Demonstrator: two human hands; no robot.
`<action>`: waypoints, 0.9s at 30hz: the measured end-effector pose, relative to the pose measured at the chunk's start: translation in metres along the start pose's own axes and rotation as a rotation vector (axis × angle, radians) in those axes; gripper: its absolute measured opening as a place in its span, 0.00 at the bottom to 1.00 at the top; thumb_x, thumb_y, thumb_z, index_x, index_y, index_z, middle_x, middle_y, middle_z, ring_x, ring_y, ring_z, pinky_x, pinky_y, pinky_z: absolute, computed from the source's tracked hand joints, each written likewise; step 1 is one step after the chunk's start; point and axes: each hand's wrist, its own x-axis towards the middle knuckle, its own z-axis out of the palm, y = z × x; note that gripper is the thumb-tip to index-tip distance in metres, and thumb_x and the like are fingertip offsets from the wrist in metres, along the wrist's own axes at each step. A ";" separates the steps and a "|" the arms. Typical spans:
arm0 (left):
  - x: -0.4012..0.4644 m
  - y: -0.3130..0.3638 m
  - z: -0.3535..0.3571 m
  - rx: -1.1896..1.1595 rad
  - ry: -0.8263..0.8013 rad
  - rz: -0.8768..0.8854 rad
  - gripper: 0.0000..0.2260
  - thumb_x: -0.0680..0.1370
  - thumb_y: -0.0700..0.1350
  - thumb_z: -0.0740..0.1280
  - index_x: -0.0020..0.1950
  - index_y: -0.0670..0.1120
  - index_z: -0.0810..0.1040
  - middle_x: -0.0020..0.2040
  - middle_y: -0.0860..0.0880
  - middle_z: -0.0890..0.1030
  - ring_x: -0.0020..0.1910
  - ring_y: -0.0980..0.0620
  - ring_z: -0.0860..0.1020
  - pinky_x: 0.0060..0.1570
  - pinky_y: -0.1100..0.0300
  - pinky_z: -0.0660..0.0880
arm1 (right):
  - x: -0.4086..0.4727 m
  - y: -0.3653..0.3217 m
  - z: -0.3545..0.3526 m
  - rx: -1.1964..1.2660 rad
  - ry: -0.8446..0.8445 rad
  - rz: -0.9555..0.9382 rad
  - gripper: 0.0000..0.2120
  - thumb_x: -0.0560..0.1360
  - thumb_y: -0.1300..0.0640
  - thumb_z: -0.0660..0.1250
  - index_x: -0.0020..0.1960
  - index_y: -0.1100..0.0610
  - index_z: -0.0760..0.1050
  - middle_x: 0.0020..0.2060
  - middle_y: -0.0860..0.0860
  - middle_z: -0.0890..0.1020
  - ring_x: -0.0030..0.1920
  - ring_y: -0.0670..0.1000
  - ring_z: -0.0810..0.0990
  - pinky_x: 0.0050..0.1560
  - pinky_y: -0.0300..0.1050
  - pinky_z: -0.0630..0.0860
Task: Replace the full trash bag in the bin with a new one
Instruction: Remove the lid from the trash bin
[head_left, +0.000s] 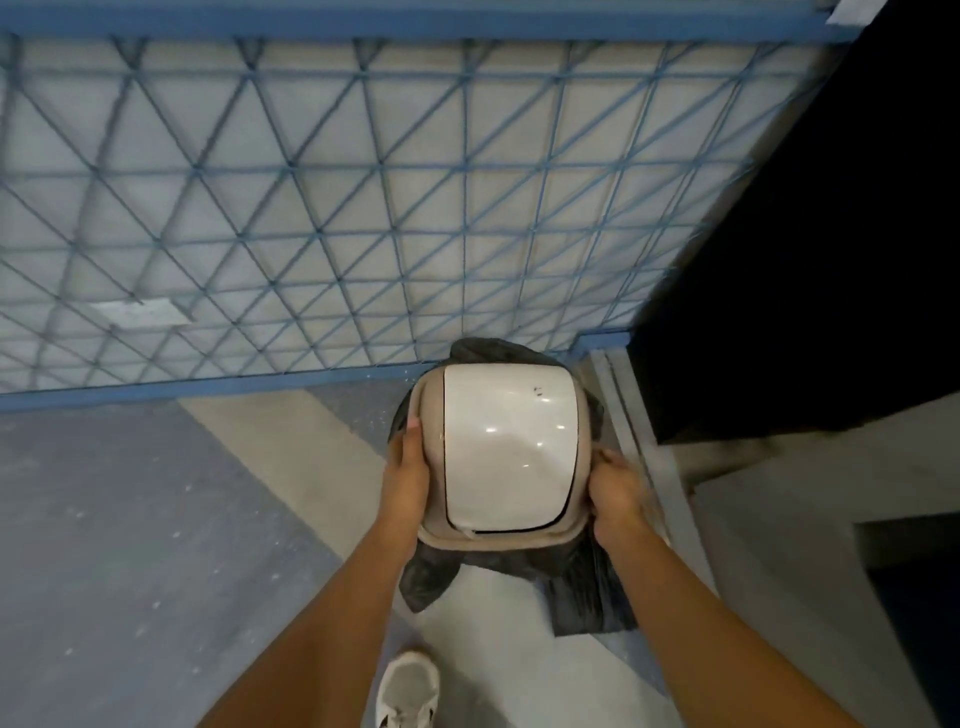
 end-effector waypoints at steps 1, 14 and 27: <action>-0.009 -0.005 -0.013 -0.004 0.007 -0.006 0.33 0.73 0.70 0.49 0.72 0.54 0.66 0.69 0.50 0.72 0.66 0.48 0.71 0.69 0.47 0.64 | -0.012 0.010 0.006 -0.004 0.005 0.001 0.16 0.78 0.65 0.57 0.38 0.50 0.78 0.47 0.55 0.82 0.54 0.59 0.79 0.61 0.56 0.75; -0.026 -0.118 -0.192 -0.006 0.178 -0.212 0.29 0.77 0.66 0.49 0.73 0.53 0.64 0.72 0.47 0.68 0.69 0.45 0.68 0.71 0.44 0.62 | -0.101 0.160 0.123 -0.165 -0.109 0.021 0.12 0.79 0.60 0.58 0.56 0.58 0.79 0.55 0.56 0.81 0.55 0.58 0.78 0.63 0.58 0.73; 0.042 -0.191 -0.273 0.004 0.103 -0.170 0.37 0.69 0.75 0.49 0.74 0.58 0.62 0.72 0.49 0.68 0.69 0.48 0.68 0.70 0.46 0.64 | -0.080 0.245 0.217 -0.270 -0.118 0.048 0.13 0.80 0.56 0.57 0.59 0.56 0.78 0.58 0.55 0.81 0.58 0.58 0.78 0.64 0.60 0.72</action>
